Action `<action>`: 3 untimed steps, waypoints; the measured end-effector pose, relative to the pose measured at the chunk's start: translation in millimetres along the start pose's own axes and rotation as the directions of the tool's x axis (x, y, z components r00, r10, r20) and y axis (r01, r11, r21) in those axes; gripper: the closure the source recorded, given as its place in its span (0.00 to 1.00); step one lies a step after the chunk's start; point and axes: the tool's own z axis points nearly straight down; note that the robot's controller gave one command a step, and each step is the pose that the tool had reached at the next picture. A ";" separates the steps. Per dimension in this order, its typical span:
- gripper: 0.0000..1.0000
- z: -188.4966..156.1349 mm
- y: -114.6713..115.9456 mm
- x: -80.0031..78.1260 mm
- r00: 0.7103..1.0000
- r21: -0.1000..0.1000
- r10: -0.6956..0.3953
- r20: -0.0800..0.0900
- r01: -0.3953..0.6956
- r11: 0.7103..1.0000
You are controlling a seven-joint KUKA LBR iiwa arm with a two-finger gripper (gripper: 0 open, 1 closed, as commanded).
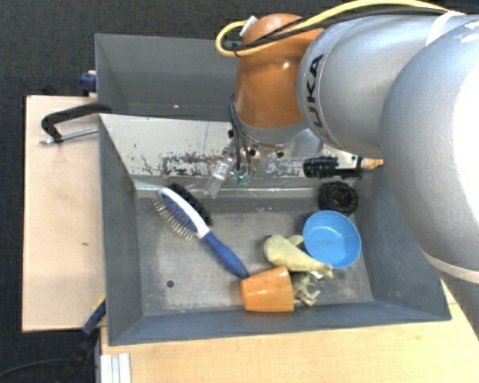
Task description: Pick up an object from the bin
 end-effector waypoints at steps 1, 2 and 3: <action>1.00 -8.2 31.2 24.7 0.983 0.002 0.184 -0.006 -0.184 0.983; 1.00 -52.2 37.7 36.1 0.984 -0.001 0.180 -0.003 -0.180 0.984; 1.00 -10.2 10.6 31.2 0.891 0.012 0.454 -0.007 -0.454 0.891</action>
Offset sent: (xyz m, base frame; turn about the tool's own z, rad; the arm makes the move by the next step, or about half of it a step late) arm -0.0085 0.0368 0.0070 0.1884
